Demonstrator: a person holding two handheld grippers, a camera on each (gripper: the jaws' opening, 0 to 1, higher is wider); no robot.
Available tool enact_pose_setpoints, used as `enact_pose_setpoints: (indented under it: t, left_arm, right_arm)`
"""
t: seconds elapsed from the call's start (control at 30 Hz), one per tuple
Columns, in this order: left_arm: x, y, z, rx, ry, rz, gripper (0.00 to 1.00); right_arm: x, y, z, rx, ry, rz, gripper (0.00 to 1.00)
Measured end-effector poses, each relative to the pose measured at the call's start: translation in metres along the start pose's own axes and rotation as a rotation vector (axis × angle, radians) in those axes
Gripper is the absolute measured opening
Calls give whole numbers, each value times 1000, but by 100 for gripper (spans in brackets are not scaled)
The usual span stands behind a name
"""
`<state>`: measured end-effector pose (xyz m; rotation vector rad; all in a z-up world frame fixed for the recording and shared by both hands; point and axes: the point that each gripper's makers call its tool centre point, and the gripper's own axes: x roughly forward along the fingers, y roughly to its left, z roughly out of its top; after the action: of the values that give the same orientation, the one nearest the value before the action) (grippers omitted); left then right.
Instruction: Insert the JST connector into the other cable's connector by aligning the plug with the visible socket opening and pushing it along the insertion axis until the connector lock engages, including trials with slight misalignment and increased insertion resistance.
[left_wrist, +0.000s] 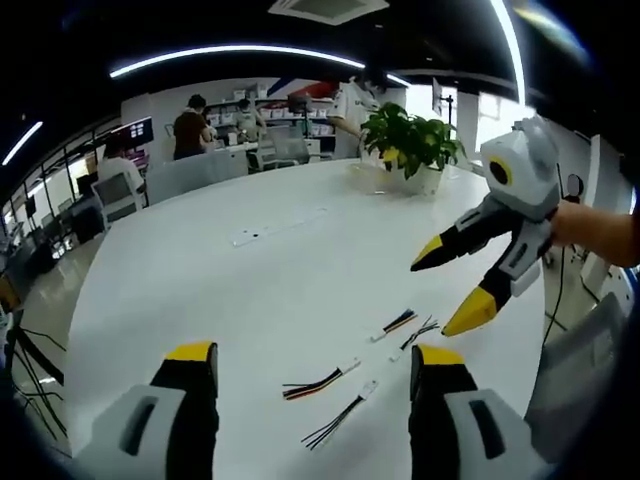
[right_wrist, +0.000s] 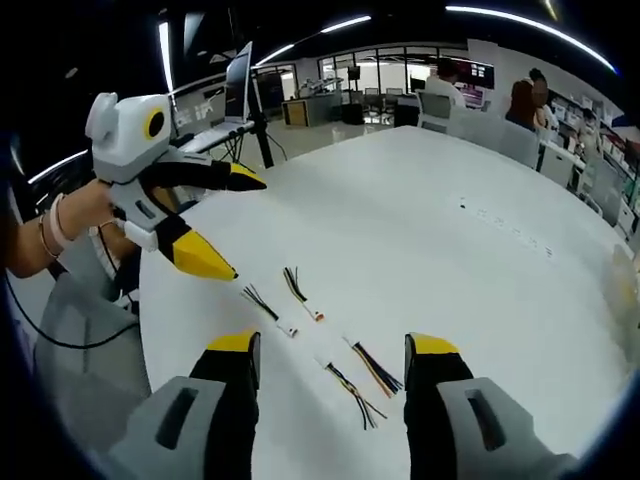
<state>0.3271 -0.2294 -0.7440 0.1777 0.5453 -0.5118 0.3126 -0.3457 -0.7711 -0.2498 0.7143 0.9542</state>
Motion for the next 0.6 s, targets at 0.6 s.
enact_pose_setpoints:
  t: [0.6]
  left_arm:
    - [21,-2,-11,30,42,-25,76]
  right_arm:
    - [13,1,-14,-19,50,31,55]
